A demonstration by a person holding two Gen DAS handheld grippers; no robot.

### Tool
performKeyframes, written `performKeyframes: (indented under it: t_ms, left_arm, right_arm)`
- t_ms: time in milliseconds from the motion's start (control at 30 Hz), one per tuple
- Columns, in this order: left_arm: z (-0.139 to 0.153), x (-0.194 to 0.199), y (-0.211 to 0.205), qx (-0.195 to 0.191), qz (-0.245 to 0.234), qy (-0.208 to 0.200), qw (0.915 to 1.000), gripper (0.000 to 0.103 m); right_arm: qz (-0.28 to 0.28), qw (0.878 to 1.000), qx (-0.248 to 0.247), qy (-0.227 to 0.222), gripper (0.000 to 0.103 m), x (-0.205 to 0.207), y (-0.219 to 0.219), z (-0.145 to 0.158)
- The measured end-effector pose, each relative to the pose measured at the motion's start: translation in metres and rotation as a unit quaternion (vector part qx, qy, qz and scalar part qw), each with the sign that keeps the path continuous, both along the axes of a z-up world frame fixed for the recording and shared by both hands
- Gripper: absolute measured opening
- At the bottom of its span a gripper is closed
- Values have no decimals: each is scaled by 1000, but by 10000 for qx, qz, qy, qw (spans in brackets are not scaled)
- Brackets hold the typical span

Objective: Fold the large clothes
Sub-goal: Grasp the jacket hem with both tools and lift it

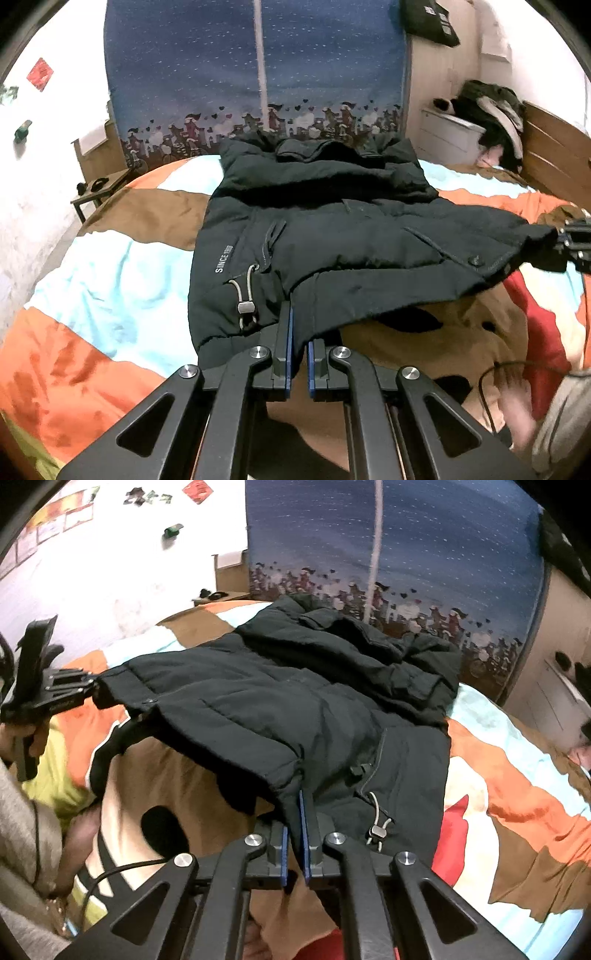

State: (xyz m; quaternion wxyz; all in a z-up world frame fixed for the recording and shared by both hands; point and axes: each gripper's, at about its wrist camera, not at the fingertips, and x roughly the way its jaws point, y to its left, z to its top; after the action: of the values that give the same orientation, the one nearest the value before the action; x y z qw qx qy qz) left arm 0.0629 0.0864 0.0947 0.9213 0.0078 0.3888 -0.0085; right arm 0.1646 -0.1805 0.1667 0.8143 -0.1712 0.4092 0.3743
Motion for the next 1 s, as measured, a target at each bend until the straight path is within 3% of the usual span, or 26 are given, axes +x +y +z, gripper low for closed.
performKeyframes:
  t_ms: [333, 533, 700, 800, 1000]
  left_arm:
    - [31, 43, 4, 293, -406, -56, 9987, 4]
    - [65, 112, 9, 697, -509, 54, 9963, 4]
    - [76, 175, 17, 879, -303, -45, 9957, 3]
    - [76, 214, 23, 853, -165, -262, 9959, 3]
    - [65, 281, 43, 639, 152, -866, 9941, 3]
  right_arm:
    - [-201, 9994, 273, 109, 6, 40, 4, 17]
    - [-280, 9990, 342, -116, 6, 99, 21, 50]
    - [-329, 9990, -66, -289, 6, 169, 50, 72]
    - [-427, 9978, -340, -378, 6, 211, 68, 73]
    - [-953, 9931, -104, -679, 6, 278, 81, 56]
